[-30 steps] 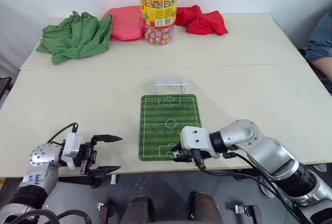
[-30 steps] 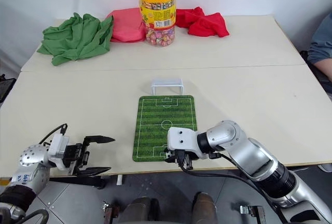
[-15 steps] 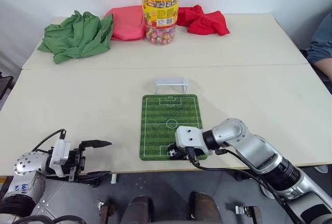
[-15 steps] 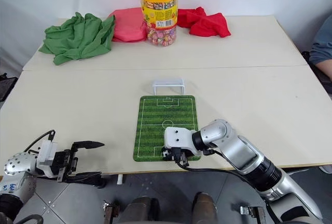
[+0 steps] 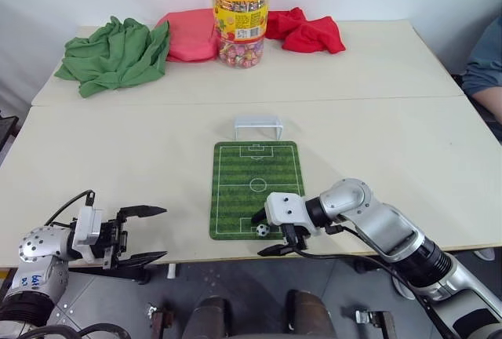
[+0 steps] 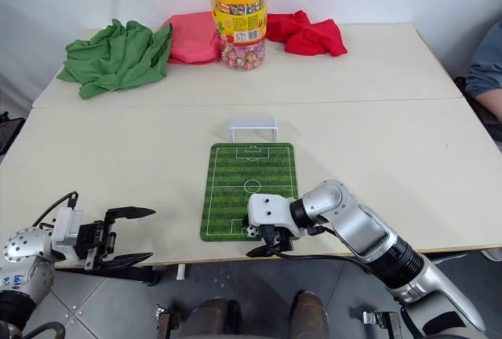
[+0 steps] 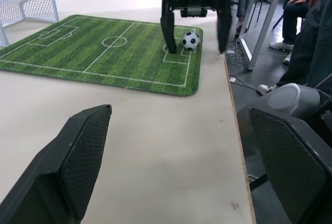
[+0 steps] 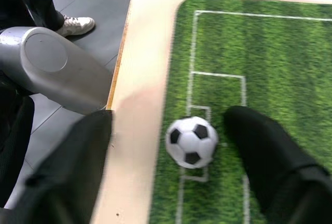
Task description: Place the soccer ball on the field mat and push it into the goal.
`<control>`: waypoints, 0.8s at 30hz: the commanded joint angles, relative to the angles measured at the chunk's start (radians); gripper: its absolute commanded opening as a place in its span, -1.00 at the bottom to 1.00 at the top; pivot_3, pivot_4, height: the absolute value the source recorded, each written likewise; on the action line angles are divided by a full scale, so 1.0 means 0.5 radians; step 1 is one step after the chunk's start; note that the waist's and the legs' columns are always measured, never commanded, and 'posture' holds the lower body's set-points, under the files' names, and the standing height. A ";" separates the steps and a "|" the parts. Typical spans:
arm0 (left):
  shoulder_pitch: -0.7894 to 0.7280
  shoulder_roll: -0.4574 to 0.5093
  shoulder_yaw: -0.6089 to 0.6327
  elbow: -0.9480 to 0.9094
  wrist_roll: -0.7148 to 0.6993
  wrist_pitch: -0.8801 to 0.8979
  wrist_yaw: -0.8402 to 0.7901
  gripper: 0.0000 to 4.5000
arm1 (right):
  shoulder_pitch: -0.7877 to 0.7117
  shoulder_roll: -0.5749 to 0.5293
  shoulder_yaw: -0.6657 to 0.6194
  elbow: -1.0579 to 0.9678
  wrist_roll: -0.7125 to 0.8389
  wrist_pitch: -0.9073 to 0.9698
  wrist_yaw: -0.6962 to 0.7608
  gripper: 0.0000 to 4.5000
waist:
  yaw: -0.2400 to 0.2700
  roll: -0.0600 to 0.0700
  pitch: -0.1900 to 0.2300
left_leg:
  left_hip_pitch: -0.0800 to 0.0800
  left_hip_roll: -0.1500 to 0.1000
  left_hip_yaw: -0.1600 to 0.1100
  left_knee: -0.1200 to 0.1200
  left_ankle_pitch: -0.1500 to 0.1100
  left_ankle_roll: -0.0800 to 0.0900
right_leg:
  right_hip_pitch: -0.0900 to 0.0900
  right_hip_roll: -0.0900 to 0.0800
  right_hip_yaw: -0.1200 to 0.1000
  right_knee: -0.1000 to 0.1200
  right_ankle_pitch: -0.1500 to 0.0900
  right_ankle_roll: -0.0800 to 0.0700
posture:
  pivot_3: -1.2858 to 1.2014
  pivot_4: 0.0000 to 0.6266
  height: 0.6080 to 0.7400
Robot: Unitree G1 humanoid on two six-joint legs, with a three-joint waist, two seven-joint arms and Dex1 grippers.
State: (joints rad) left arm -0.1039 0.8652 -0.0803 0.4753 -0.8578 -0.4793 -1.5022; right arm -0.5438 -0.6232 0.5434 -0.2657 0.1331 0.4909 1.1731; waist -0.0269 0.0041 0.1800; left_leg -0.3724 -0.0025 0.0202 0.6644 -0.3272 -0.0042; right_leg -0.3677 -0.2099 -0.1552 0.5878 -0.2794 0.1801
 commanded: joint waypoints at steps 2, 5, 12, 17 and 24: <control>-0.020 -0.022 0.040 -0.007 0.006 0.004 -0.225 1.00 | -0.055 0.017 -0.065 -0.050 0.013 0.028 -0.011 0.66 | 0.000 0.000 0.000 | 0.000 0.000 0.001 0.000 0.000 0.000 | -0.001 0.000 0.000 0.001 0.000 0.000 | 0.03 -0.52 1.00; -0.033 -0.036 0.035 -0.008 0.011 0.009 -0.225 1.00 | -0.064 0.014 -0.111 -0.123 0.081 0.059 0.005 0.66 | 0.000 0.000 0.000 | 0.000 0.000 0.001 0.000 0.000 0.000 | -0.002 0.000 0.000 0.001 0.000 0.000 | 0.03 -0.52 1.00; -0.051 -0.044 0.031 0.003 0.013 0.018 -0.225 1.00 | -0.014 -0.007 -0.339 -0.287 0.342 0.091 0.058 0.26 | 0.001 0.000 0.000 | -0.001 0.001 0.002 0.000 0.000 0.000 | -0.003 0.000 0.000 0.001 0.000 0.000 | 0.03 -0.52 1.00; -0.075 -0.043 0.019 0.020 0.008 0.028 -0.225 1.00 | 0.123 -0.051 -0.427 -0.314 0.366 0.016 0.023 -0.52 | 0.004 -0.001 0.000 | -0.001 0.001 0.002 -0.001 0.000 0.000 | -0.003 0.000 0.000 0.001 0.000 0.000 | 0.03 -0.52 1.00; -0.117 -0.037 0.000 0.042 0.009 0.043 -0.225 1.00 | 0.343 -0.083 -0.446 -0.289 0.379 -0.130 0.048 -0.98 | 0.001 -0.001 0.000 | -0.001 0.001 0.003 -0.001 -0.001 0.000 | -0.003 0.000 0.000 0.001 0.000 0.000 | 0.03 -0.52 1.00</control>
State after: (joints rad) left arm -0.1546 0.8414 -0.0822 0.4894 -0.8534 -0.4585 -1.5022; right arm -0.3756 -0.6603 0.3343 -0.3871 0.3100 0.4580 1.1899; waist -0.0263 0.0036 0.1801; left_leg -0.3728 -0.0022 0.0220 0.6640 -0.3274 -0.0044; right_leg -0.3695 -0.2099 -0.1550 0.5882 -0.2793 0.1800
